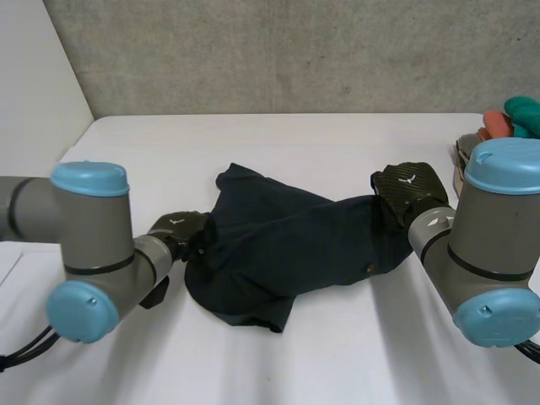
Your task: Fold the laundry.
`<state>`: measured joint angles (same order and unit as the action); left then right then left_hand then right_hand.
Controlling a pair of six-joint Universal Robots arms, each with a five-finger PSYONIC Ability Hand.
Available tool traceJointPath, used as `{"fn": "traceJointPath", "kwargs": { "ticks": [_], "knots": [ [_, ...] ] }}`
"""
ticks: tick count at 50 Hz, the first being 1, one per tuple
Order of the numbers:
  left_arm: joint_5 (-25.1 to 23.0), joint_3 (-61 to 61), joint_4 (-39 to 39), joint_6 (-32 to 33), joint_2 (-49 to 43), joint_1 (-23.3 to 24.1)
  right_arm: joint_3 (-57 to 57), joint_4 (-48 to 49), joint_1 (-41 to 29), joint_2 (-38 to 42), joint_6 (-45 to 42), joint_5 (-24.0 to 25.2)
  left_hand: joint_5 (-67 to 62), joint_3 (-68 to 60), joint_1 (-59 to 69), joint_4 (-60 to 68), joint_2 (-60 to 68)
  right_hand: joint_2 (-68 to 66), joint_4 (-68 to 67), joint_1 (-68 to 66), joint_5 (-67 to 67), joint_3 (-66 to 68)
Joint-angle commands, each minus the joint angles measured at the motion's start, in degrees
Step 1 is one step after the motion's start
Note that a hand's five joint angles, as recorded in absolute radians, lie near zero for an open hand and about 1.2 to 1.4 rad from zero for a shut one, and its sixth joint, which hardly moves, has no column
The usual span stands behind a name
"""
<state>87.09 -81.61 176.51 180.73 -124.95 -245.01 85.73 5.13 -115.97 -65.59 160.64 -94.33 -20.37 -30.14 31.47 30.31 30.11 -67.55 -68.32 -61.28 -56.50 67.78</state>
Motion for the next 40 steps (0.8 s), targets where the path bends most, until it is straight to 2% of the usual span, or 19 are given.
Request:
{"fn": "traceJointPath", "kwargs": {
  "ticks": [1,6,13,18,23,28,32,35,38,40],
  "knots": [
    [1.1,3.6,0.1,0.4,-1.4,0.3,0.0,-0.1,0.7,-3.1,-0.5,-0.1,-49.6,-49.9,48.5,49.7,49.9,-12.4,-11.7,-18.7,-13.5,12.2],
    [4.4,2.7,-0.1,0.9,5.3,0.4,-0.6,-0.5,0.7,-8.2,-3.4,0.5,-49.6,-49.9,48.5,49.7,49.9,-12.4,-11.7,-18.7,-13.5,12.2],
    [5.8,-1.0,-0.1,3.6,24.3,0.2,-1.5,-7.2,0.7,-15.7,-13.9,0.8,-49.6,-49.9,48.5,49.7,49.9,-12.4,-11.7,-18.7,-13.5,12.2],
    [5.6,-4.5,-1.8,11.2,38.1,0.3,-4.0,-15.3,0.7,-22.2,-19.2,3.3,-49.6,-49.9,48.5,49.7,49.9,-12.4,-11.7,-18.7,-13.5,12.2],
    [5.4,-8.1,-5.4,17.5,44.7,1.4,-5.1,-22.2,0.6,-25.3,-21.2,4.6,-49.6,-49.9,48.5,49.7,49.9,-12.4,-11.7,-18.7,-13.5,12.2],
    [5.1,-10.5,-6.4,19.8,45.9,4.0,-4.8,-26.6,0.9,-25.6,-21.8,7.1,-49.6,-49.9,48.5,49.7,49.9,-12.4,-11.7,-18.7,-13.5,12.2],
    [5.1,-11.3,-5.9,20.4,43.3,4.7,-3.8,-28.5,1.8,-23.7,-21.9,9.7,-49.6,-49.9,48.5,49.7,49.9,-12.4,-11.7,-18.7,-13.5,12.2],
    [5.2,-9.9,-3.8,21.0,34.8,4.5,-4.8,-28.2,2.6,-16.3,-21.7,9.7,-49.6,-49.9,48.5,49.7,49.9,-12.4,-11.7,-18.7,-13.5,12.2],
    [5.4,-5.6,0.0,21.9,25.6,4.3,-6.8,-26.9,2.4,-12.4,-21.1,9.6,-49.6,-49.9,48.5,49.7,49.9,-12.4,-11.7,-18.7,-13.5,12.2],
    [5.9,-0.3,3.2,23.3,19.5,4.2,-10.0,-23.3,2.0,-9.0,-20.4,9.3,-49.6,-49.9,48.5,49.7,49.9,-12.4,-11.7,-18.7,-13.5,12.2]
  ]
}}
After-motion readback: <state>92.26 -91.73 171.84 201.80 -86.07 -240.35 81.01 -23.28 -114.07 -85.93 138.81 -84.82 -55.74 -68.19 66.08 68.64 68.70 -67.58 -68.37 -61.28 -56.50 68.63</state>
